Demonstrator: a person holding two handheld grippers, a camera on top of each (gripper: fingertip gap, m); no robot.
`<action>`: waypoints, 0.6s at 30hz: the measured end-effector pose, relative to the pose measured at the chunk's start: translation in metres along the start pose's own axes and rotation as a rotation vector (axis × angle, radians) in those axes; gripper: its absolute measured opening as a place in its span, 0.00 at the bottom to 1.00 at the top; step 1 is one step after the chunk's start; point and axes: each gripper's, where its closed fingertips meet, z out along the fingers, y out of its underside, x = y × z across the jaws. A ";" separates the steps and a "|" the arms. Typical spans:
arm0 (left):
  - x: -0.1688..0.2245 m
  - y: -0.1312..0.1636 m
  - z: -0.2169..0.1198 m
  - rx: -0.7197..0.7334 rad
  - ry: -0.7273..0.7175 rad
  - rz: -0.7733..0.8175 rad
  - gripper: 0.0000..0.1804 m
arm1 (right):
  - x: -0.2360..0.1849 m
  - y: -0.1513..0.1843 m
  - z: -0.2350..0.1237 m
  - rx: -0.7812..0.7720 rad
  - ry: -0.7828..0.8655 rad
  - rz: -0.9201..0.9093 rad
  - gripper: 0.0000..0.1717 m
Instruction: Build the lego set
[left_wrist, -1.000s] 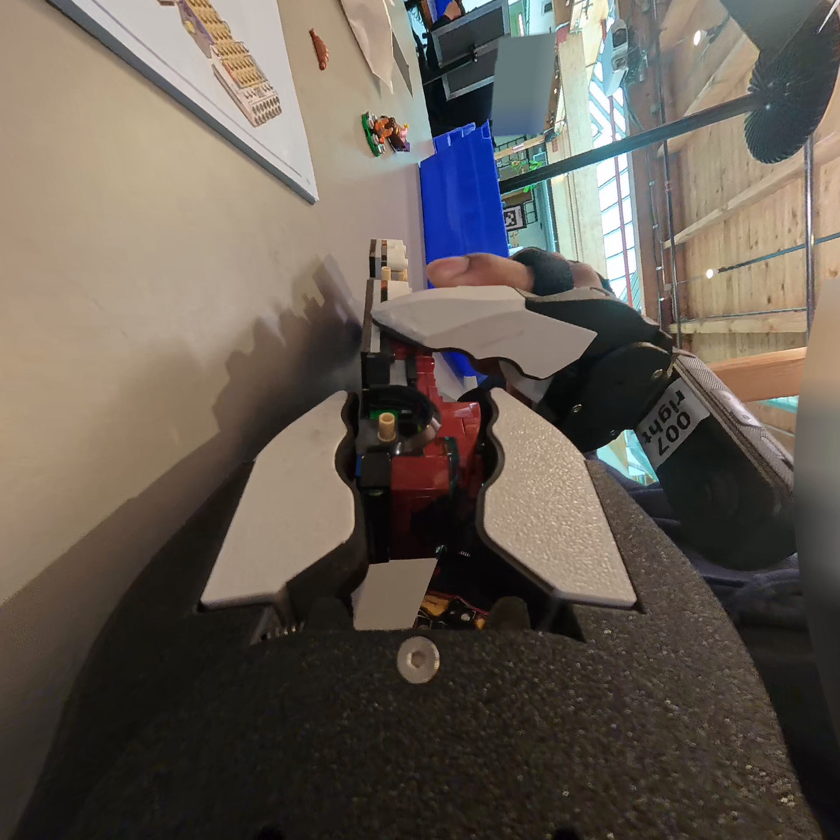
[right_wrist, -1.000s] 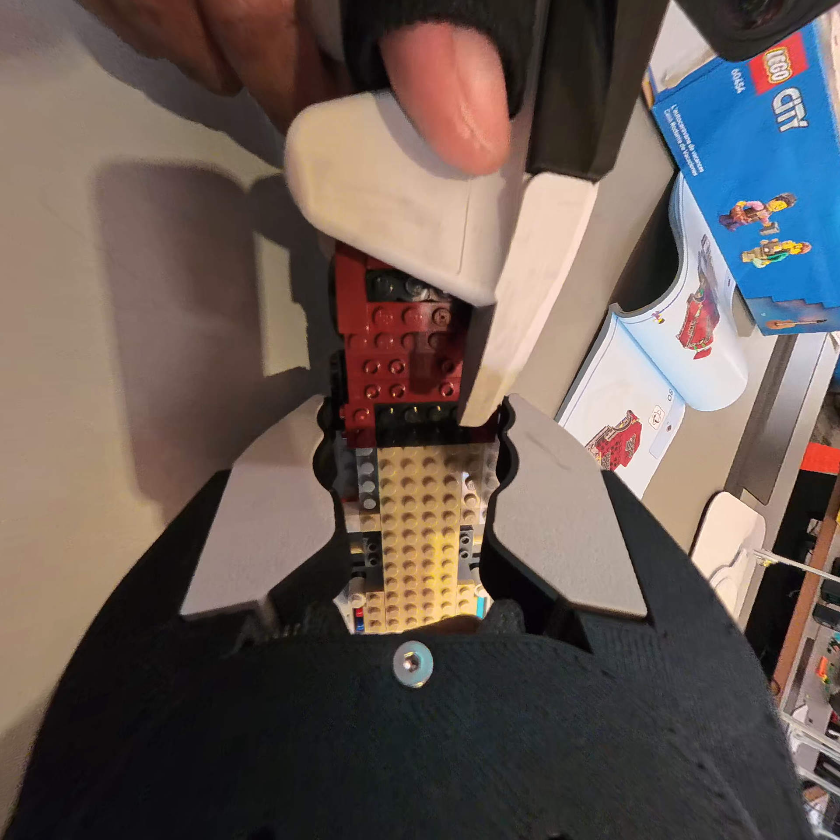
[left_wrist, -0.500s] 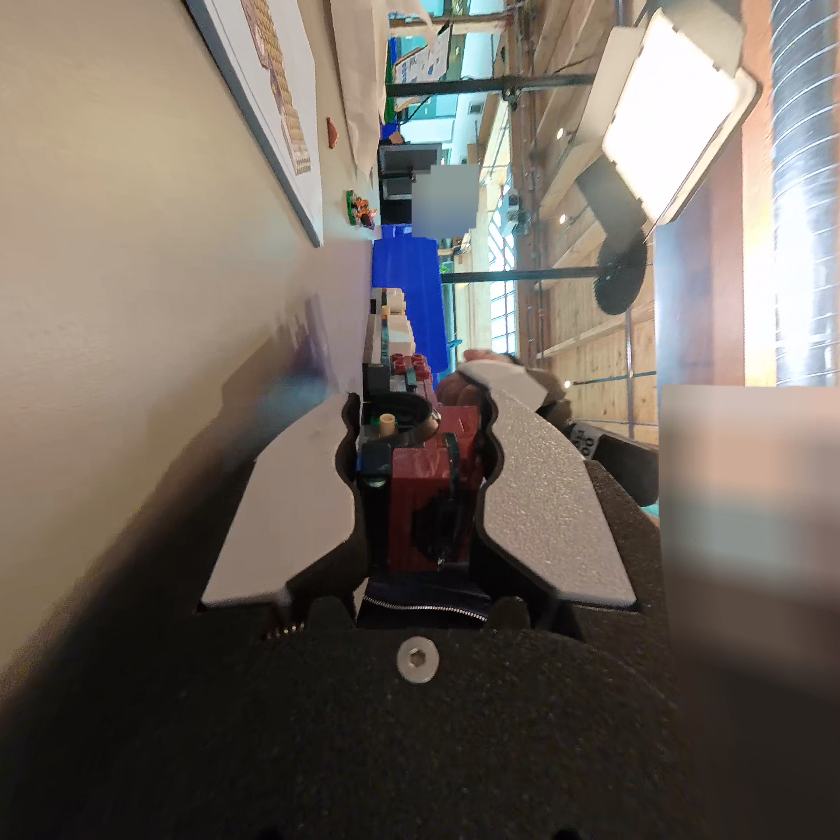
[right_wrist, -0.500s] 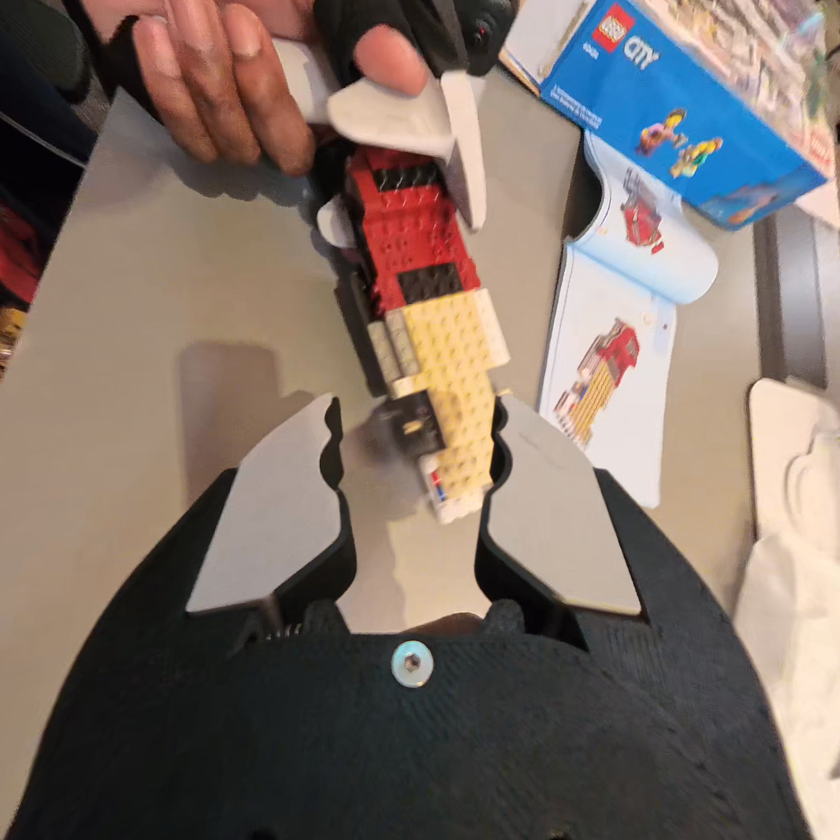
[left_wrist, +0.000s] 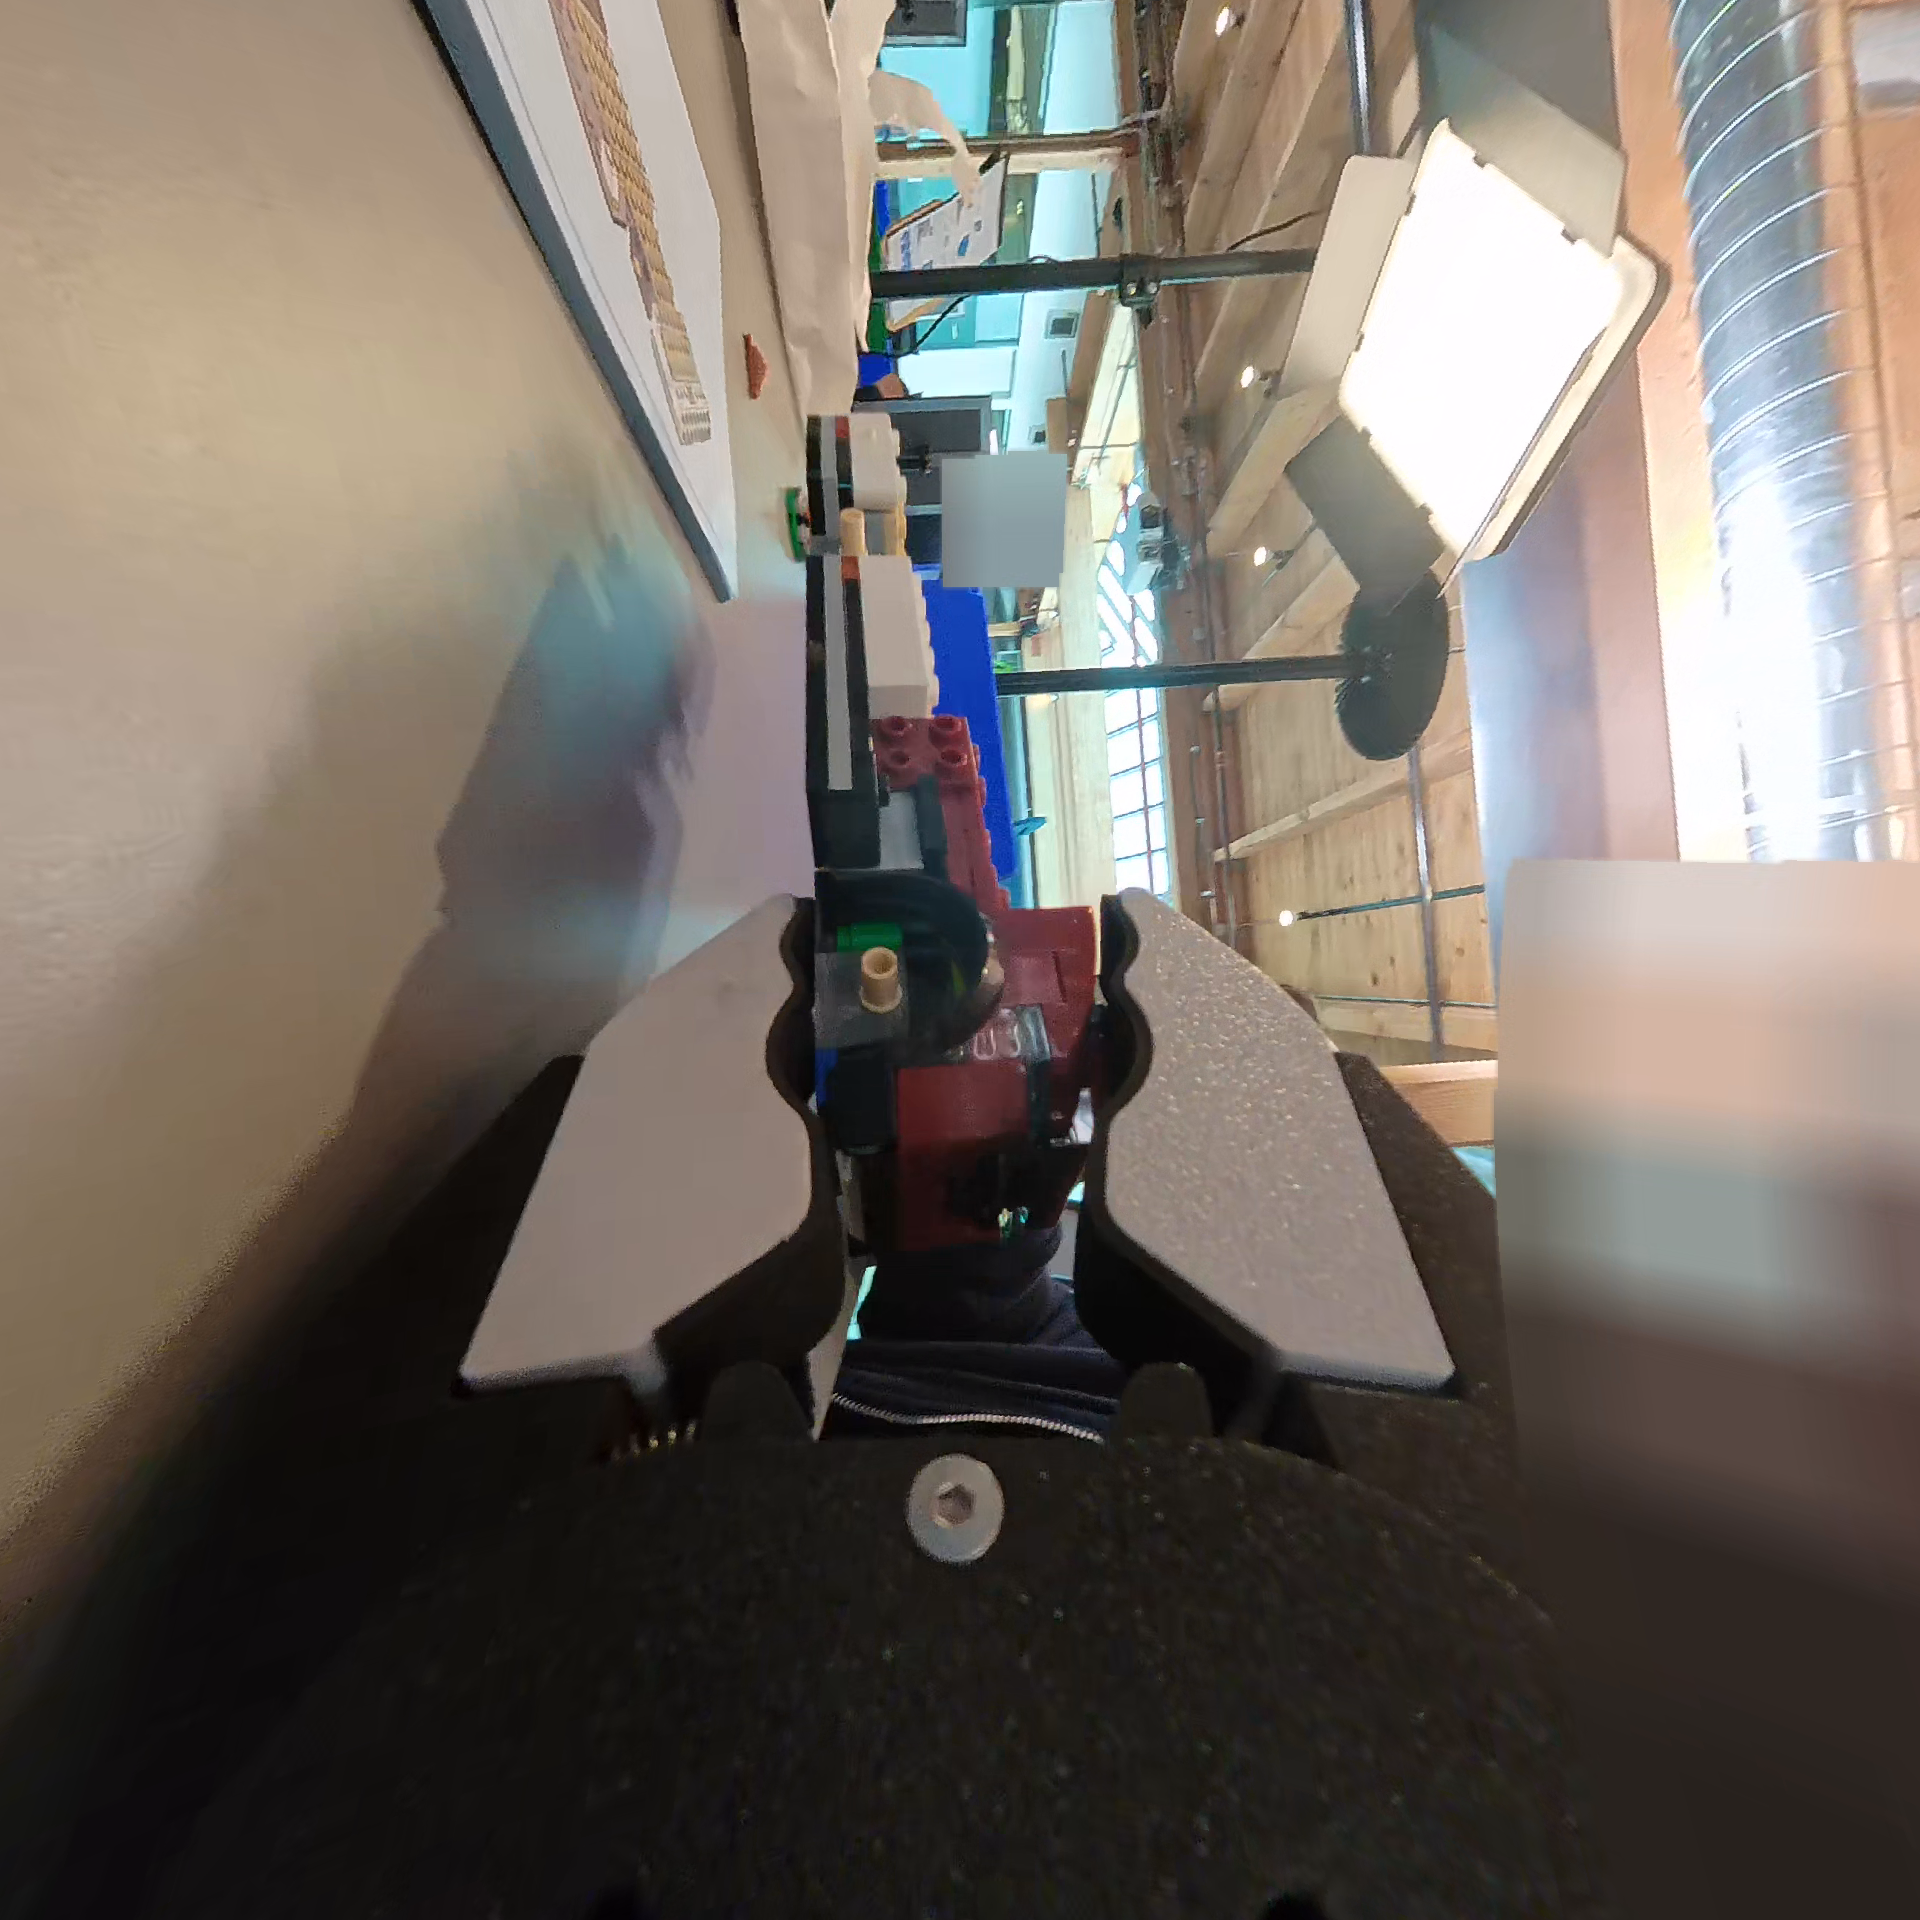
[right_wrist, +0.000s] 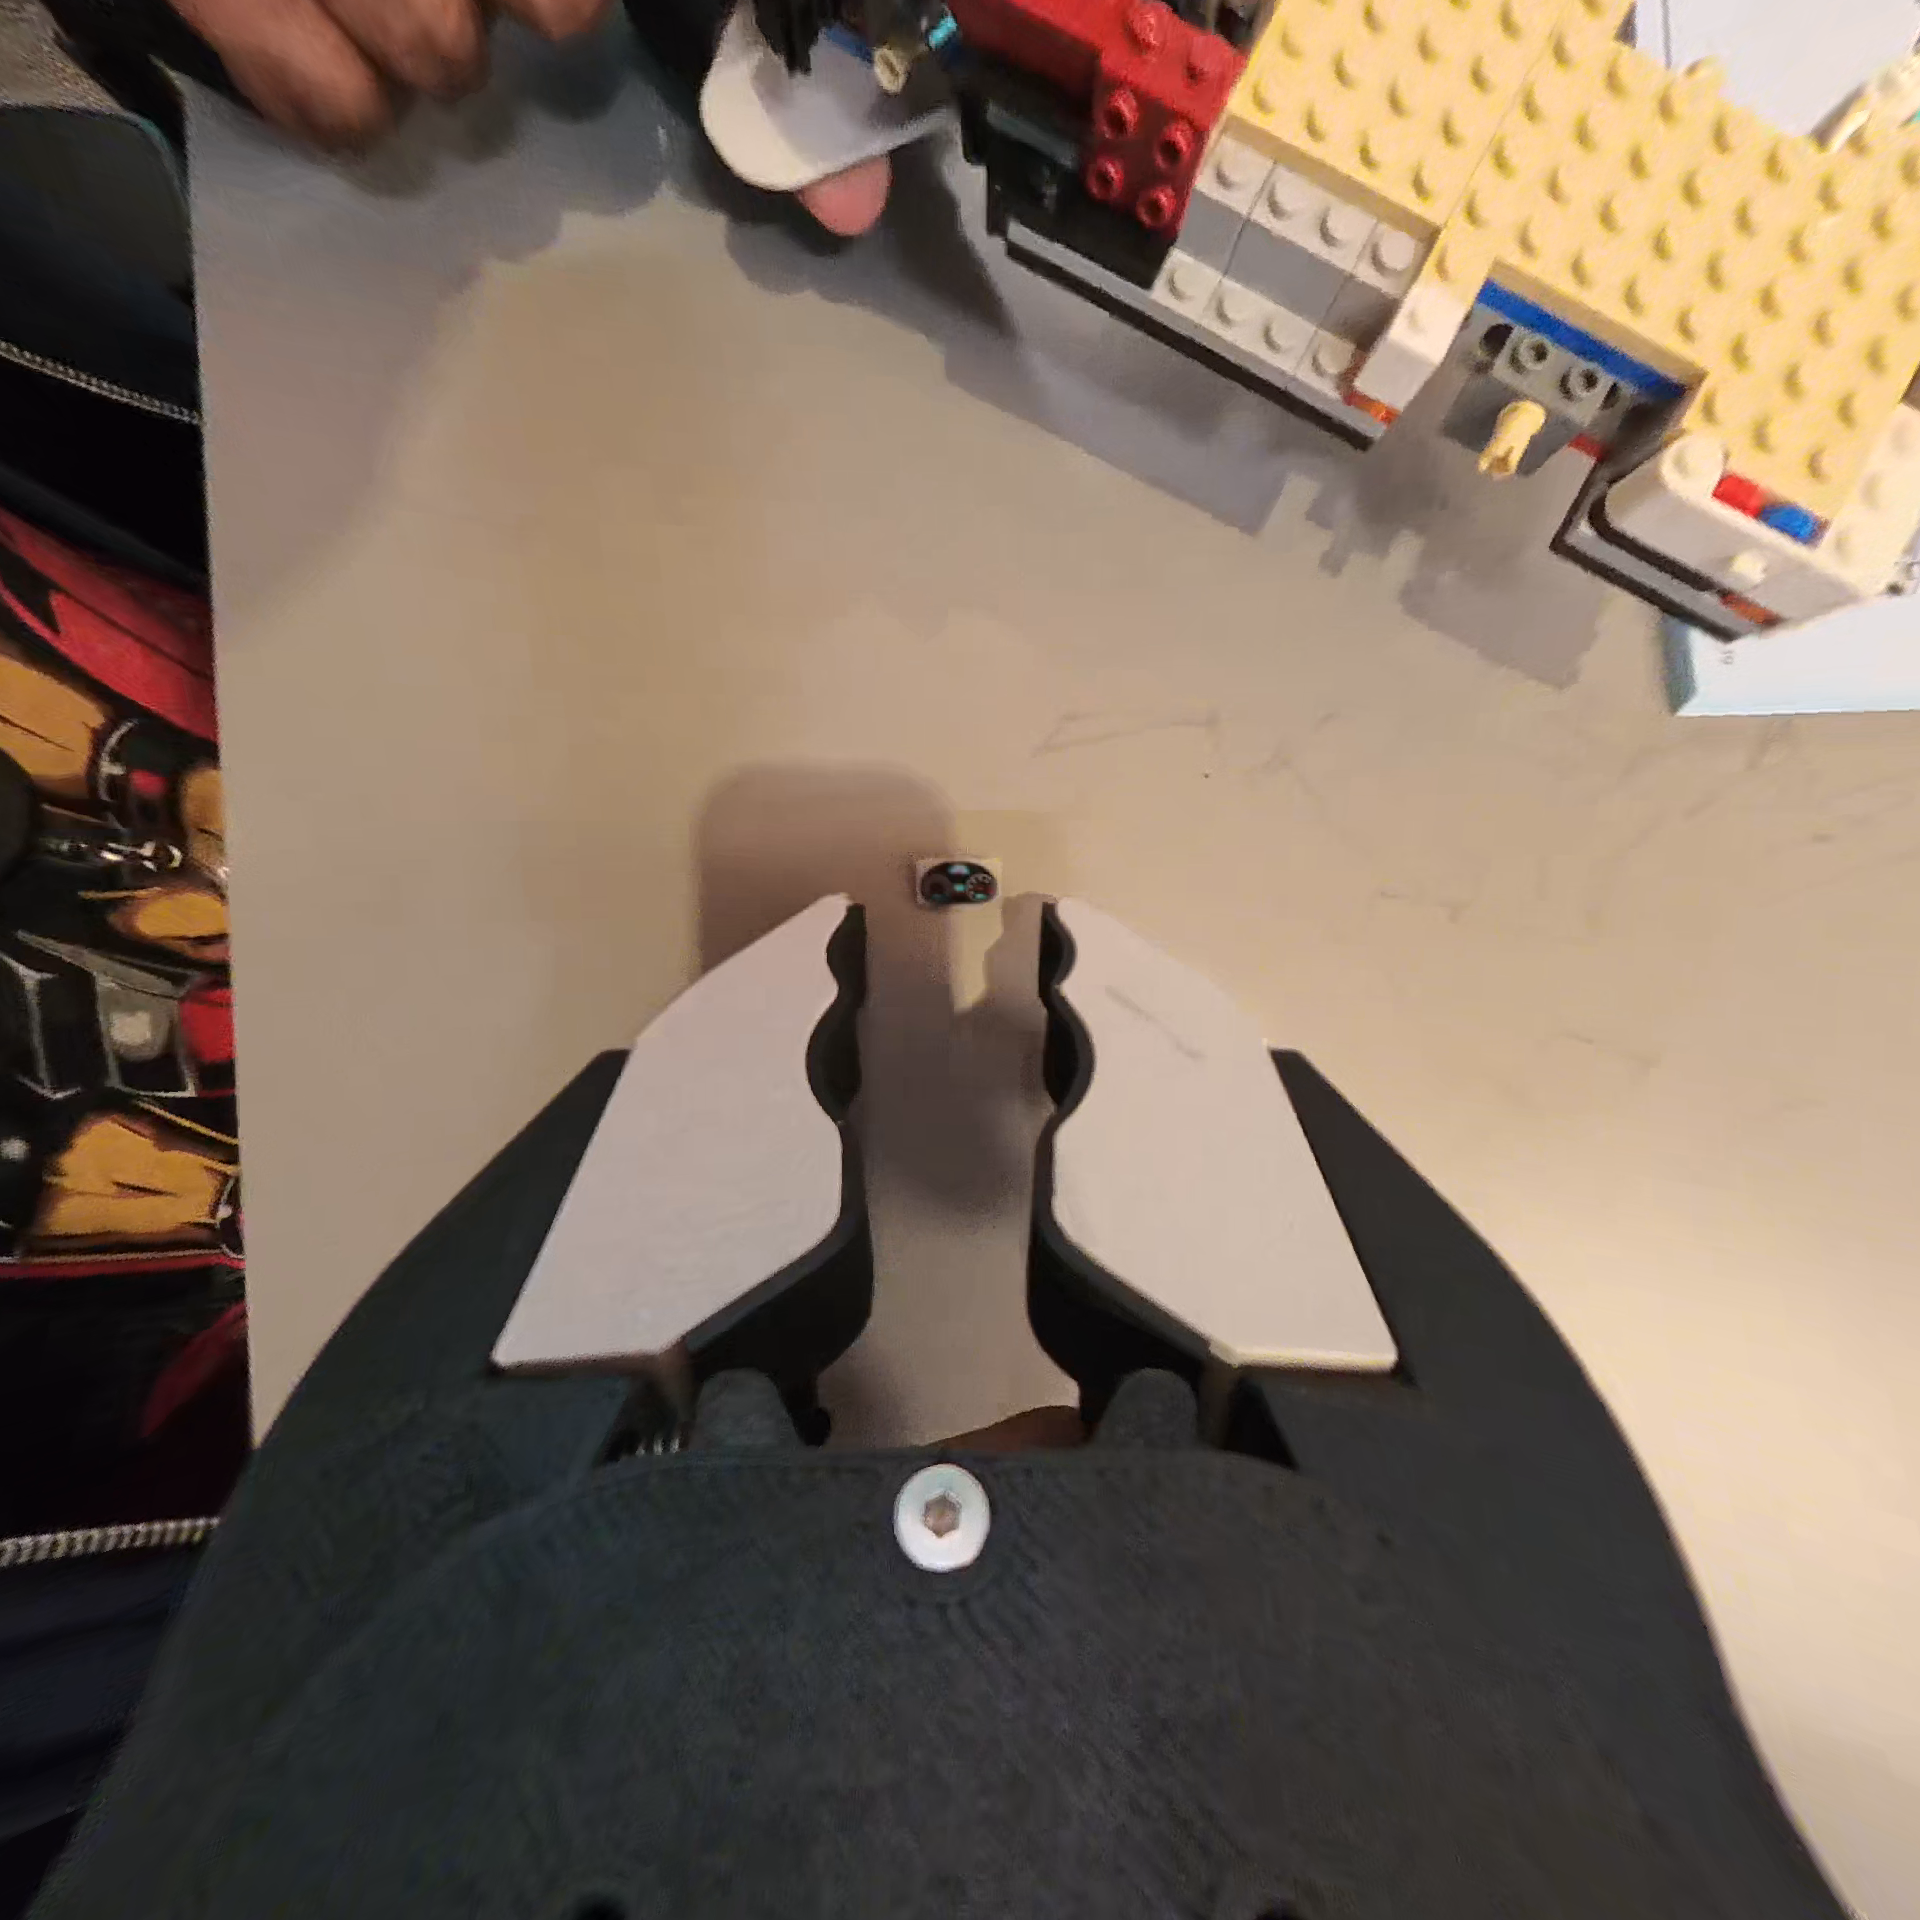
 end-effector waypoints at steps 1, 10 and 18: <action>-0.002 0.001 0.000 -0.006 -0.017 0.015 0.29 | -0.001 -0.001 0.002 0.002 -0.005 -0.007 0.18; -0.003 0.005 0.000 -0.041 -0.024 0.032 0.29 | 0.001 -0.004 0.011 -0.014 -0.009 -0.051 0.09; -0.004 0.010 0.004 -0.055 0.007 -0.011 0.29 | -0.014 -0.075 -0.017 0.269 -0.049 -0.252 0.09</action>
